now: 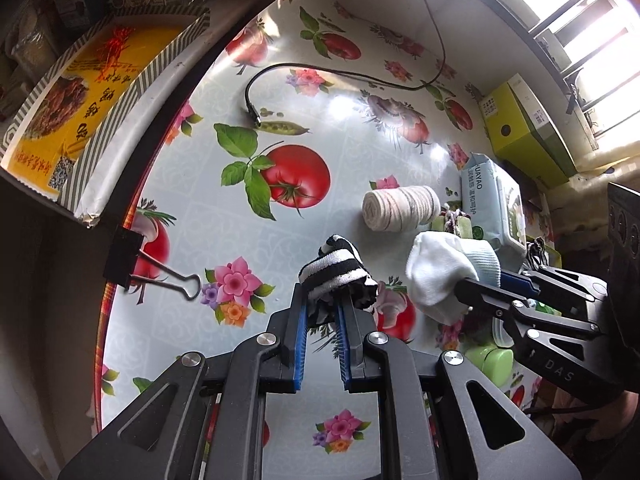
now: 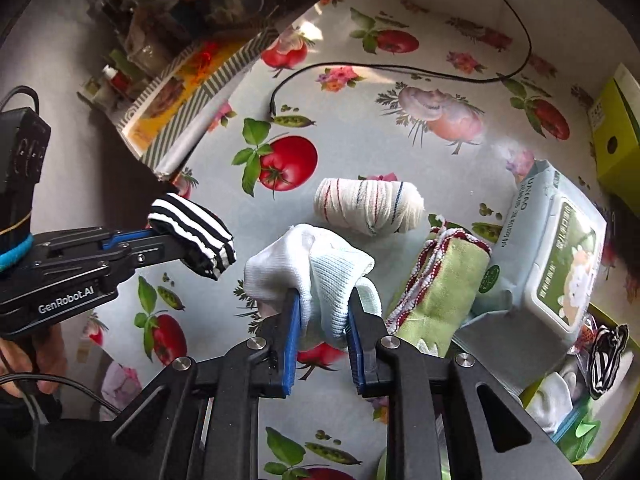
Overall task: Organize soft objects
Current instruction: 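Grasp the white knit glove with the right tool while the left tool holds the sock, then lift the glove and striped sock and carry both over the white tray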
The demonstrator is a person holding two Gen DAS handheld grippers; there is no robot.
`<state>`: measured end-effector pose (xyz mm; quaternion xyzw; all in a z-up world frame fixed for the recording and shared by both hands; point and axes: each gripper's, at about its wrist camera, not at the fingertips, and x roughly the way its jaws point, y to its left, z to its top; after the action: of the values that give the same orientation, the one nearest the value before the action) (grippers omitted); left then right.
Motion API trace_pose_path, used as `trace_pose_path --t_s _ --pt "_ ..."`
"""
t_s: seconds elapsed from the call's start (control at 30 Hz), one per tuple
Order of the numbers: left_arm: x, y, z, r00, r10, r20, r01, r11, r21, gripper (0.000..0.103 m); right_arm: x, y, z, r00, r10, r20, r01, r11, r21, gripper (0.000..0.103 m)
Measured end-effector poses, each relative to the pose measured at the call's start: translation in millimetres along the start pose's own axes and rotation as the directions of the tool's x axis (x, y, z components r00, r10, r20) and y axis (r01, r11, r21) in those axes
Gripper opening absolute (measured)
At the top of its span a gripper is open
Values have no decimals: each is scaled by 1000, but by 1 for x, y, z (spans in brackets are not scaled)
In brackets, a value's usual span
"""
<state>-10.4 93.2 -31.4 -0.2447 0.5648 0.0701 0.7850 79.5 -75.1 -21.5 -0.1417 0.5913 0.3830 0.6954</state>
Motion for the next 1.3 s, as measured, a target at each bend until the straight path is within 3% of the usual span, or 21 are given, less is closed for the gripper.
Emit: trace_pose_path --t_s 0.33,0.63,0.93,1.3 --pt "-27 -41 15 997 1 74 -8 995 97 14 -60 -10 -18 993 17 120 -26 997 78 20" --pt "-41 -69 19 994 2 108 -20 985 169 14 -83 -20 -29 986 2 165 -21 994 109 20" --pt "-37 -96 17 996 -8 90 -13 974 228 14 -98 -36 -45 980 -20 199 -12 987 161 20" --pt "-17 -141 9 998 -65 0 61 941 334 14 -106 -74 -83 978 -51 200 -8 959 283 20"
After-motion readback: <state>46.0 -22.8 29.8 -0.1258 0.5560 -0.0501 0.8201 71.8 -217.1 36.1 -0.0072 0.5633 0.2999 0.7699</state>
